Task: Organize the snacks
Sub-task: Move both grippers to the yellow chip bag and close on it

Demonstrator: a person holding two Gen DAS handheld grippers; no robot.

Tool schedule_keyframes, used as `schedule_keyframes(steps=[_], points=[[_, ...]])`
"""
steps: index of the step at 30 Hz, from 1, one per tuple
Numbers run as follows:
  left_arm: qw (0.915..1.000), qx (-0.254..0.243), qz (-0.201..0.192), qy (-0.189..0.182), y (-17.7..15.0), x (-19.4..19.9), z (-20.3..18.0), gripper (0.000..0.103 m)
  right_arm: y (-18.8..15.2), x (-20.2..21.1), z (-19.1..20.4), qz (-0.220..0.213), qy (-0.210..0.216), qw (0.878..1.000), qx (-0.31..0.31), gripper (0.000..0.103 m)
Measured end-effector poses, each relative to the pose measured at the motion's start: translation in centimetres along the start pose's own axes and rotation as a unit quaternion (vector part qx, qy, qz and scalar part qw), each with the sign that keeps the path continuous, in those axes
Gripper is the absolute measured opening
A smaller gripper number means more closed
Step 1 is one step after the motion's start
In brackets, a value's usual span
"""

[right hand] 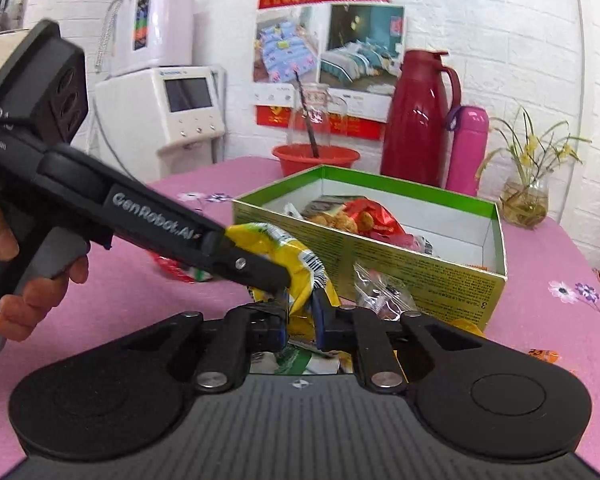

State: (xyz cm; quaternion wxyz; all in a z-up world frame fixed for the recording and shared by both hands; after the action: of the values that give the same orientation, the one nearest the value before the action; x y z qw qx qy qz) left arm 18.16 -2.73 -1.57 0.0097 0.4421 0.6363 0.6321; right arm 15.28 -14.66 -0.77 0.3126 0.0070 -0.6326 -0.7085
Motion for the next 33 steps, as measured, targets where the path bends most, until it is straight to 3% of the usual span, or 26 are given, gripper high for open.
schedule_keyframes(steps=[2, 3, 4, 5, 6, 9, 12, 14, 18, 21, 25, 33], points=[[0.9999, -0.004, 0.008, -0.01, -2.0, 1.5, -0.7, 0.034, -1.0, 1.5, 1.2, 0.005, 0.017, 1.0, 0.015, 0.021], [0.9998, -0.004, 0.014, -0.01, -3.1, 2.1, -0.9, 0.044, -1.6, 2.0, 1.8, 0.014, 0.026, 0.999, 0.02, 0.023], [0.9997, -0.002, 0.023, -0.01, -4.4, 2.6, -1.0, 0.057, -2.4, 2.4, 2.2, 0.027, 0.034, 0.999, 0.024, 0.03], [0.9993, 0.003, 0.035, -0.011, -5.6, 3.1, -1.0, 0.09, -3.3, 2.6, 2.5, 0.042, 0.038, 0.998, 0.025, 0.035], [0.999, 0.014, 0.041, -0.011, -6.7, 3.6, -1.0, 0.103, -4.2, 2.7, 2.8, 0.059, 0.039, 0.997, 0.025, 0.045], [0.9982, 0.044, 0.04, -0.012, -8.2, 5.0, -0.6, 0.103, -6.1, 2.5, 3.0, 0.094, 0.041, 0.995, 0.017, 0.056], [0.9977, 0.064, 0.022, -0.002, -7.8, 6.0, 0.3, 0.103, -6.7, 2.3, 2.4, 0.118, 0.053, 0.99, -0.046, 0.062], [0.9973, 0.074, 0.009, 0.0, -7.1, 6.5, 1.0, 0.103, -6.3, 2.4, 2.0, 0.12, 0.066, 0.987, -0.088, 0.062], [0.9946, 0.102, -0.012, -0.01, -6.3, 6.9, 1.9, 0.103, -4.9, 2.3, 1.6, 0.112, 0.088, 0.979, -0.145, 0.074], [0.9916, 0.128, -0.011, -0.013, -6.4, 6.1, 2.9, 0.103, -4.1, 1.3, 1.1, 0.121, 0.113, 0.966, -0.2, 0.075], [0.9859, 0.164, -0.009, -0.029, -6.5, 5.1, 4.1, 0.103, -4.0, -0.3, -0.1, 0.133, 0.119, 0.944, -0.279, 0.088], [0.9846, 0.172, -0.01, -0.027, -6.1, 4.3, 5.8, 0.103, -3.6, -2.3, -1.4, 0.155, 0.147, 0.896, -0.39, 0.092]])
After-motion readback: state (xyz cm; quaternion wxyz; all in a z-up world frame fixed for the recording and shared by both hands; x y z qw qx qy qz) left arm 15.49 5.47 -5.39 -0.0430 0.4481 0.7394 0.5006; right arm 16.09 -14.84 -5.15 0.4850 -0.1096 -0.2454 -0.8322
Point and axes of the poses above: each gripper's, at about its wrist camera, not at the fingertips, and x roughly against the way its jaws point, z to its left, y to its top, the point moved 8 cm from there along -x, roughly the way its jaws point, and after that the axes turned 15 degrees about -x, right-handed, at the moved point
